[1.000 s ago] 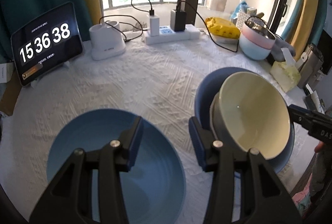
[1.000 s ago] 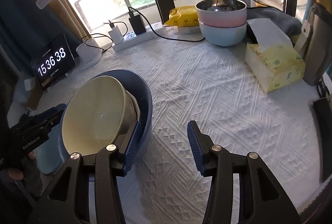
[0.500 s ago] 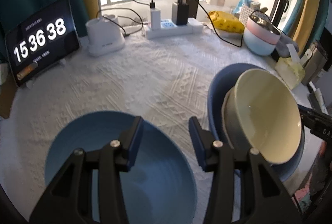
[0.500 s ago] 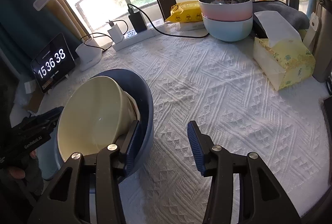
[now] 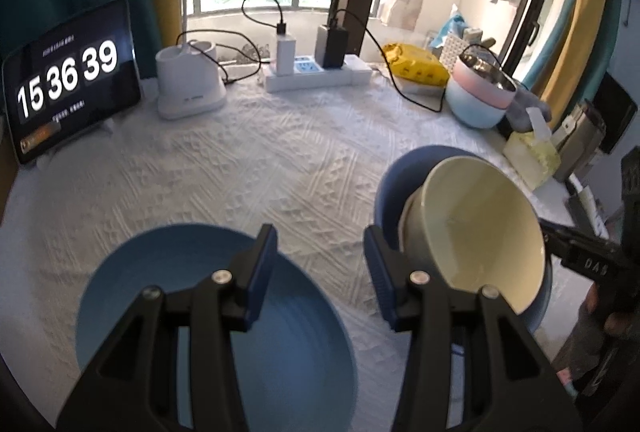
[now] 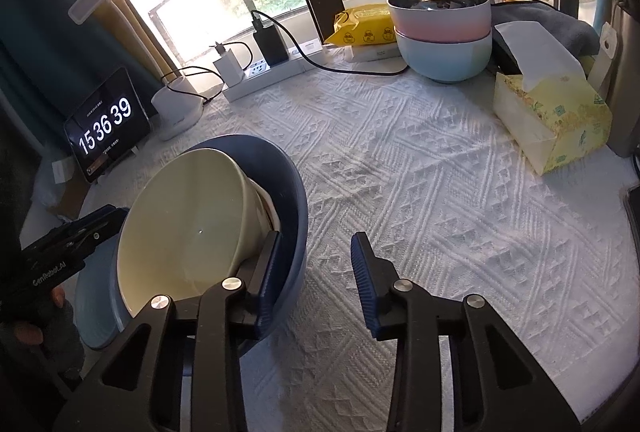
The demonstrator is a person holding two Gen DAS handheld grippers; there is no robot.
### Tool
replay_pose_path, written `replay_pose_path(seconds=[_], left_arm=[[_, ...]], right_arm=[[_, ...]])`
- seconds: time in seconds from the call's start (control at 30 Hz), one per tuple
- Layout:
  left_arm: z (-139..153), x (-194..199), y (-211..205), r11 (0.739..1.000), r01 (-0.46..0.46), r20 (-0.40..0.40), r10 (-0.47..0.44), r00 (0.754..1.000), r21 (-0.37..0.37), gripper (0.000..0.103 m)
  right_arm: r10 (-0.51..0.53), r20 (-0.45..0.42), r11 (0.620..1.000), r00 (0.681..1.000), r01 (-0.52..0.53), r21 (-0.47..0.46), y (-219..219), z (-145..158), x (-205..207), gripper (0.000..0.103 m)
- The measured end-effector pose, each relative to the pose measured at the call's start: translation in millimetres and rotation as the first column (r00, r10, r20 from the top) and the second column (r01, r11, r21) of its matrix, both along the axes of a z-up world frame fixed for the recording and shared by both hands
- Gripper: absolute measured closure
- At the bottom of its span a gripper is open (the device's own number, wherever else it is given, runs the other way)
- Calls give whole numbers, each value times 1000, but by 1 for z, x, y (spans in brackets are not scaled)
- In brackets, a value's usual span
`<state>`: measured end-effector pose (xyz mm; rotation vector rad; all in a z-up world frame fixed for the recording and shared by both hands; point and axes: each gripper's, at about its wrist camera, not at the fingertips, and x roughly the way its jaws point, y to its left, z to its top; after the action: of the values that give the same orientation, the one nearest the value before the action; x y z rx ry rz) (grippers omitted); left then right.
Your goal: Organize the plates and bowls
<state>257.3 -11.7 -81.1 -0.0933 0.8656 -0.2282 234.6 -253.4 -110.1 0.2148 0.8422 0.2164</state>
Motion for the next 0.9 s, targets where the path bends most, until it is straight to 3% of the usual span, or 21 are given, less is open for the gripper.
replay_pose_path(seconds=[0.17, 0.27, 0.5, 0.8, 0.9], left_arm=[[7, -4, 5, 997, -14, 26, 16, 1000, -75, 56], [5, -2, -4, 998, 18, 12, -17, 1000, -64, 56], [-12, 1, -19, 999, 54, -46, -54, 997, -6, 56], [-16, 0, -20, 998, 56, -42, -56, 998, -2, 57], [-17, 1, -21, 998, 61, -38, -62, 997, -7, 64]], right_arm=[[20, 13, 1000, 1000, -20, -2, 5, 1, -2, 82], [32, 15, 999, 999, -32, -7, 9, 3, -1, 89], [32, 17, 999, 999, -32, -1, 11, 3, -1, 90], [33, 12, 999, 999, -34, 17, 10, 3, 0, 89], [34, 13, 999, 999, -35, 15, 10, 4, 0, 89]])
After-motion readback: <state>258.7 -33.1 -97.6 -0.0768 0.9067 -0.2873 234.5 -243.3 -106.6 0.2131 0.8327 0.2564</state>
